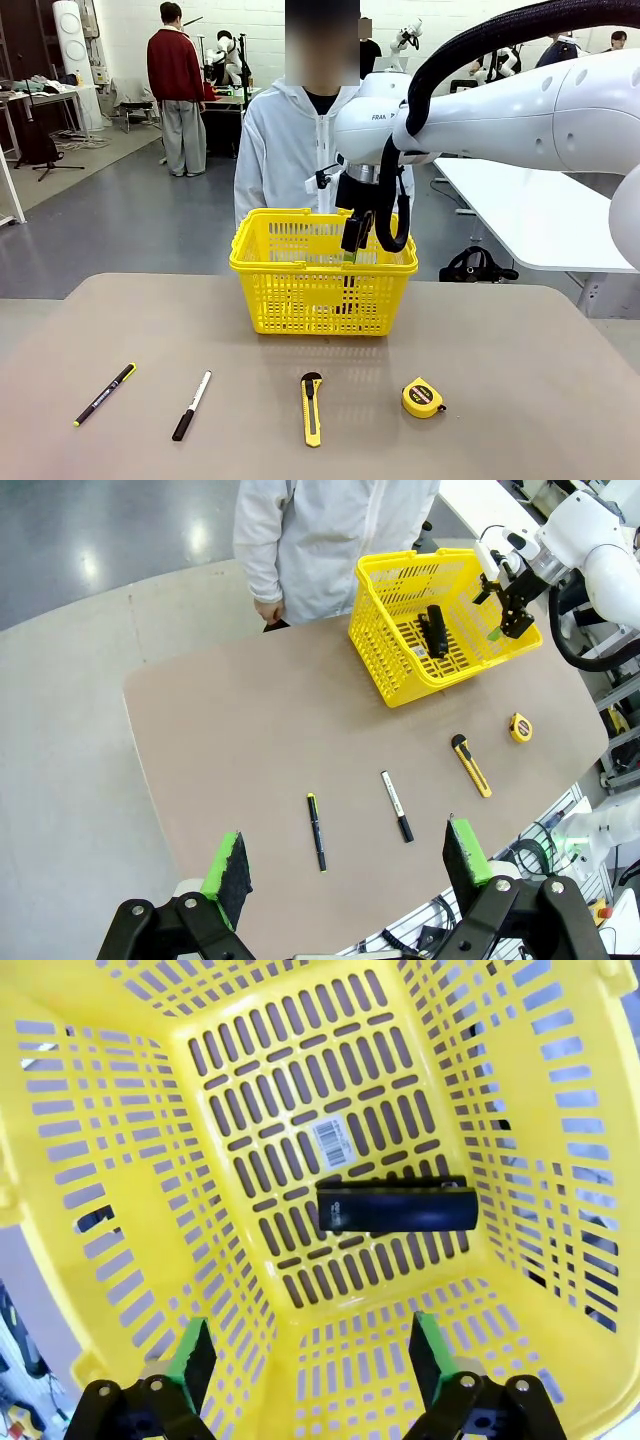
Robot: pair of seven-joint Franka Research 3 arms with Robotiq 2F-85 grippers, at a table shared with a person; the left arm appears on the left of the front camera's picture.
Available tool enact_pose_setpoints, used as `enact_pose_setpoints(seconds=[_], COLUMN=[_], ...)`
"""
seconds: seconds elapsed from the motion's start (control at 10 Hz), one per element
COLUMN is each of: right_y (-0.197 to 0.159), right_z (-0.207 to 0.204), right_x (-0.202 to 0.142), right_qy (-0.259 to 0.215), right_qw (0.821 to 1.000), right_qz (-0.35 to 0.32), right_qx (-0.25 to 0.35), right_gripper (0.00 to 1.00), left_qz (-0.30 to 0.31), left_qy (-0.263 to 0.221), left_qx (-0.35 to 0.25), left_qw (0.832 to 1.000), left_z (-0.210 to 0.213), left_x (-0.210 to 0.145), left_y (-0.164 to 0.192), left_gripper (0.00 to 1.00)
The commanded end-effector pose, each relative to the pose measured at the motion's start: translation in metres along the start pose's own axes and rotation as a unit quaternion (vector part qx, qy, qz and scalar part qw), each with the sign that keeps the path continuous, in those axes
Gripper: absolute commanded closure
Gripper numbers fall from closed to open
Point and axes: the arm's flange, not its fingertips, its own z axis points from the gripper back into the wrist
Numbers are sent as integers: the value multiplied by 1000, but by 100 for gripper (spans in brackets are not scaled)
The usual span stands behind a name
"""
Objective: Place the items the person wants into the basket.
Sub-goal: Pick up the item the person points to and place it in the Market Basket.
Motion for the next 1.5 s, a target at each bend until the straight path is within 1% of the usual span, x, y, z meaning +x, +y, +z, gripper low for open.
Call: enact_pose_setpoints(seconds=[0.0, 0.1, 0.2, 0.3, 0.4, 0.5, 0.7, 0.8, 1.0, 1.1, 1.2, 1.4], right_y=[6, 18, 32, 52, 72, 92, 132, 145, 156, 159, 159, 156], right_z=[21, 55, 104, 168, 218, 257, 312, 331, 354, 354, 345, 318], right_x=[-3, -11, -35, -77, -122, -172, -274, -315, -388, -422, -446, -478], right_qy=[-19, -27, -46, -88, -123, -155, -199, -226, -281, -312, -329, -341], right_qw=[1000, 999, 997, 992, 985, 975, 956, 947, 925, 914, 906, 898], right_qz=[-17, -34, -60, -92, -122, -156, -210, -227, -252, -256, -264, -276], right_qx=[15, 13, 5, -13, -26, -32, -41, -39, -29, -35, -34, -42], right_gripper=[0, 0, 0, 0, 0, 0, 0, 0, 0, 0, 0, 0], left_qz=[0, 0, 0, 0, 0, 0, 0, 0, 0, 0, 0, 0], left_qy=[0, 0, 0, 0, 0, 0, 0, 0, 0, 0, 0, 0], left_qx=[-4, -4, -4, -4, -4, -4, -4, -4, -4, -4, -4, -4], left_qw=[1000, 1000, 1000, 1000, 1000, 1000, 1000, 1000, 1000, 1000, 1000, 1000], left_z=[0, 0, 0, 0, 0, 0, 0, 0, 0, 0, 0, 0], left_x=[-1, -1, -1, -1, -1, -1, -1, -1, -1, -1, -1, -1], left_y=[0, 0, 0, 0, 0, 0, 0, 0, 0, 0, 0, 0], left_gripper=[0, 0, 0, 0, 0, 0, 0, 0, 0, 0, 0, 0])
